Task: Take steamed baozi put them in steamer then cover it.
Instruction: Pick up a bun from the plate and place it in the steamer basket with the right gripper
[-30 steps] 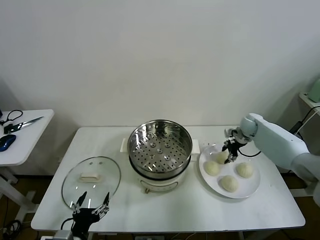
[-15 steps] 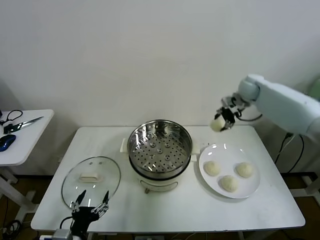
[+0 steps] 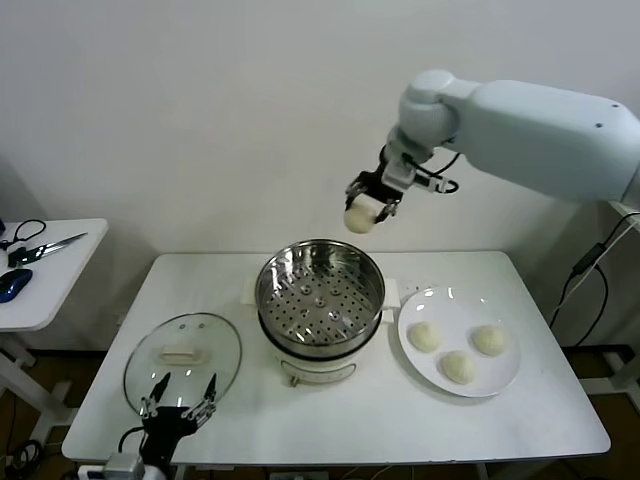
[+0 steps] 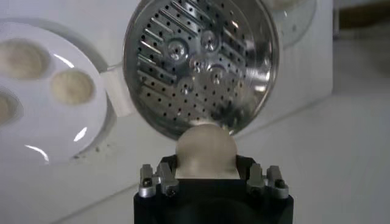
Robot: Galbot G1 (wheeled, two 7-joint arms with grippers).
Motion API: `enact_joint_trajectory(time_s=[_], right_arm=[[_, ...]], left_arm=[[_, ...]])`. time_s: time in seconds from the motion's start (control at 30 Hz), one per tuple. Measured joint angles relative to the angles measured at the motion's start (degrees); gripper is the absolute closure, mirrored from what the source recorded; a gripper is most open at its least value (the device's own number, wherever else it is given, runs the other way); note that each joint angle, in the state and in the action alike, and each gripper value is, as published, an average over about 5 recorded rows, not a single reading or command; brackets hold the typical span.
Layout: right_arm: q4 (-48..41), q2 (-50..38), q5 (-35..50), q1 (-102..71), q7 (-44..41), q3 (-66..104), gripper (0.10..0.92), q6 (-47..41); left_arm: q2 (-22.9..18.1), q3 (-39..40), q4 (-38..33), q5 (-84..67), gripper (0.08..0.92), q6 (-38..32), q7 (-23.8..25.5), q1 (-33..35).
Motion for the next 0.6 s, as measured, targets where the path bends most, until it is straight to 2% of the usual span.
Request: enact_joint_trajectory(time_s=[0.3,0.6], right_arm=[[-6.53,4.22,-10.22,-10.22,3.24,5.65,0.397,5.87],[-14.52,8.38,-15.08,-14.78,4.42,8.27,0.393,9.38]], left_arm=[[-0.20,-0.03,-0.43,0.05,0.177,-0.04,0.00,0.55],[-0.21,-0.11,-0.37,-0.04,0.177,-0.09,-0.03,0.49]])
